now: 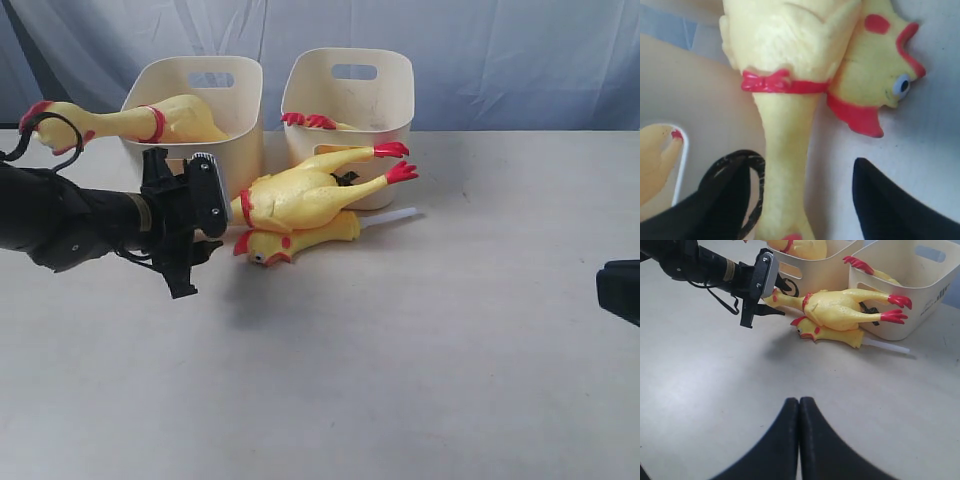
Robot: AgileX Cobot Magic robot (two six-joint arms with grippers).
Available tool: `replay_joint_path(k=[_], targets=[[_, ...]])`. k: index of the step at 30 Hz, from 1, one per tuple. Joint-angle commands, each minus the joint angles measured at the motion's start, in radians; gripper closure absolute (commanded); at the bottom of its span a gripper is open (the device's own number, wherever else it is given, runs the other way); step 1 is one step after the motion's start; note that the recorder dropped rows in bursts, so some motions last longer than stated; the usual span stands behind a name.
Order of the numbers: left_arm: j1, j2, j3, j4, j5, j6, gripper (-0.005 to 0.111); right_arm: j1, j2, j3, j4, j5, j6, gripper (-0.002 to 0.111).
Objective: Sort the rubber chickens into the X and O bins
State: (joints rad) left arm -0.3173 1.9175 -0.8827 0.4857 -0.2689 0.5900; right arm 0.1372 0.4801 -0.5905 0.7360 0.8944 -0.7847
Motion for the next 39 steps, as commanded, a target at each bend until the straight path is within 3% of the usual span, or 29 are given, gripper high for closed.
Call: replay_joint_path(k=[1, 22, 39], targets=[[0.044, 0.004, -0.007, -0.028, 0.005, -0.006, 0.049, 0.004, 0.003, -0.004, 0.009, -0.006, 0.0, 0.109], [0.056, 0.057, -0.008, 0.033, -0.025, -0.003, 0.053, 0.004, 0.003, -0.004, 0.009, -0.009, 0.0, 0.109], [0.056, 0.086, -0.065, 0.078, 0.026, -0.003, 0.054, 0.004, 0.003, -0.004, 0.009, -0.009, 0.0, 0.109]])
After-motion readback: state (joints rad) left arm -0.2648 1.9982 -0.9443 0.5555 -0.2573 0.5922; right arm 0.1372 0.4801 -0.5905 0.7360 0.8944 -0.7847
